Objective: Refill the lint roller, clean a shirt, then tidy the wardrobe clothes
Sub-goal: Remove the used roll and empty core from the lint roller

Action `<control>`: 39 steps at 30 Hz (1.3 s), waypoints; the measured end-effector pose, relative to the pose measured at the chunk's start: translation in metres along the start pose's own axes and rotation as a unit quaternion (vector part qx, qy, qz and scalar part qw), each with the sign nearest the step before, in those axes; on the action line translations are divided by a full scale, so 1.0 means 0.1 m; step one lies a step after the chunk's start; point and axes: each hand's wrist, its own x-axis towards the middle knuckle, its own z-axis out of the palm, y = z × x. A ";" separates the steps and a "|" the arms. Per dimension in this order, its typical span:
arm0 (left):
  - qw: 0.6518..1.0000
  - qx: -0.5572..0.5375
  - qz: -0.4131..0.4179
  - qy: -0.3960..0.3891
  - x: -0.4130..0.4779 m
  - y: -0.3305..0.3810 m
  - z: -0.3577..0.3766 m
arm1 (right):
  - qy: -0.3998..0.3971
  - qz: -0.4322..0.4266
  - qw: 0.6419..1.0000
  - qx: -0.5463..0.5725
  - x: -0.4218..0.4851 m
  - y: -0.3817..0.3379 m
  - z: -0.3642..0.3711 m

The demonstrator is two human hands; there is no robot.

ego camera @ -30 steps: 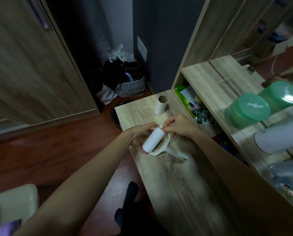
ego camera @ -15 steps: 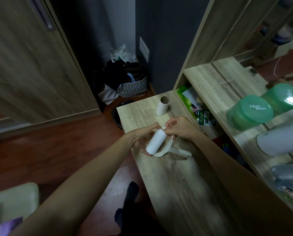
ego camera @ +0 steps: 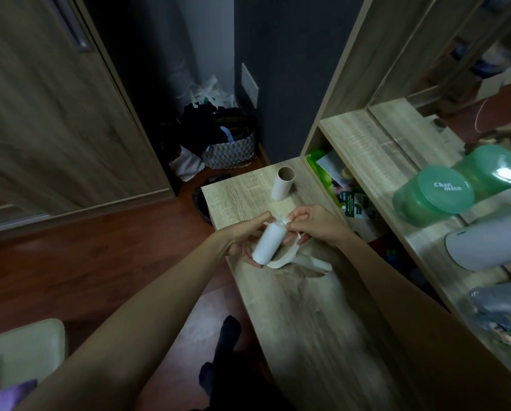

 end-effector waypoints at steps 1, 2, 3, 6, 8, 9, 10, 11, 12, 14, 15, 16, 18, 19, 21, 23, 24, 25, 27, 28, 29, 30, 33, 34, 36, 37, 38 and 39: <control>1.000 -0.004 0.001 -0.002 0.00 0.01 0.00 | 0.004 0.000 1.000 0.001 0.00 -0.01 0.00; 1.000 -0.009 0.004 -0.003 0.00 0.01 -0.01 | 0.009 -0.001 1.000 -0.001 0.01 -0.01 0.01; 1.000 -0.013 0.010 -0.003 -0.01 0.01 -0.01 | 0.016 -0.004 1.000 -0.002 0.01 -0.02 0.01; 0.999 -0.016 0.047 -0.019 -0.03 -0.02 -0.01 | 0.044 -0.014 0.999 0.006 0.03 -0.02 0.01; 0.996 -0.018 0.077 -0.040 -0.05 -0.07 -0.01 | 0.071 -0.016 0.997 0.010 0.04 -0.02 -0.02; 0.994 -0.014 0.092 -0.050 -0.05 -0.10 -0.03 | 0.084 -0.016 0.996 0.014 0.03 -0.02 -0.05; 0.992 0.003 0.112 -0.054 -0.05 -0.13 -0.03 | 0.095 -0.016 0.995 0.019 0.02 -0.02 -0.07; 0.988 0.041 0.141 -0.042 -0.05 -0.15 -0.03 | 0.101 -0.019 0.995 0.019 0.00 -0.03 -0.09; 0.979 0.104 0.177 -0.014 -0.04 -0.17 -0.03 | 0.104 -0.020 0.994 0.014 -0.01 -0.02 -0.10; 0.936 0.256 0.238 0.054 -0.01 -0.18 -0.03 | 0.104 -0.020 0.994 0.006 -0.02 0.00 -0.09; 0.915 0.301 0.256 0.078 -0.01 -0.18 -0.03 | 0.101 -0.021 0.995 0.007 -0.01 0.01 -0.09; 0.905 0.316 0.273 0.084 0.00 -0.18 -0.03 | 0.099 -0.021 0.995 0.009 -0.01 0.02 -0.08; 0.892 0.323 0.307 0.072 0.01 -0.19 -0.03 | 0.099 -0.017 0.995 0.013 0.01 0.04 -0.07; 0.885 0.330 0.323 0.064 0.03 -0.19 -0.04 | 0.101 -0.014 0.995 0.015 0.01 0.04 -0.07; 0.876 0.337 0.340 0.054 0.03 -0.18 -0.05 | 0.104 -0.009 0.994 0.019 0.01 0.04 -0.07; 0.872 0.343 0.346 0.051 0.03 -0.17 -0.06 | 0.103 -0.008 0.995 0.016 0.01 0.03 -0.06; 0.869 0.348 0.347 0.049 0.03 -0.16 -0.07 | 0.103 -0.005 0.995 0.013 0.01 0.02 -0.06; 0.867 0.354 0.346 0.050 0.03 -0.16 -0.07 | 0.103 -0.002 0.995 0.011 0.01 0.02 -0.06; 0.866 0.359 0.343 0.051 0.02 -0.15 -0.06 | 0.100 0.006 0.995 0.007 0.01 0.02 -0.06; 0.866 0.360 0.342 0.053 0.02 -0.15 -0.06 | 0.097 0.010 0.995 0.002 0.01 0.02 -0.06; 0.866 0.360 0.342 0.055 0.02 -0.15 -0.06 | 0.094 0.015 0.995 -0.002 0.01 0.01 -0.06; 0.867 0.359 0.341 0.057 0.02 -0.14 -0.06 | 0.090 0.019 0.996 -0.003 0.01 0.01 -0.05; 0.869 0.355 0.340 0.059 0.04 -0.15 -0.06 | 0.077 0.024 0.997 0.010 0.02 0.02 -0.05; 0.870 0.350 0.341 0.061 0.04 -0.16 -0.05 | 0.074 0.024 0.997 0.017 0.03 0.03 -0.06; 0.875 0.334 0.344 0.063 0.06 -0.18 -0.04 | 0.073 0.025 0.996 0.036 0.03 0.04 -0.06; 0.879 0.325 0.344 0.064 0.07 -0.19 -0.04 | 0.073 0.025 0.996 0.044 0.04 0.04 -0.06; 0.882 0.319 0.342 0.066 0.07 -0.21 -0.04 | 0.072 0.023 0.996 0.050 0.04 0.04 -0.06; 0.884 0.313 0.340 0.066 0.07 -0.21 -0.04 | 0.071 0.021 0.996 0.051 0.04 0.05 -0.05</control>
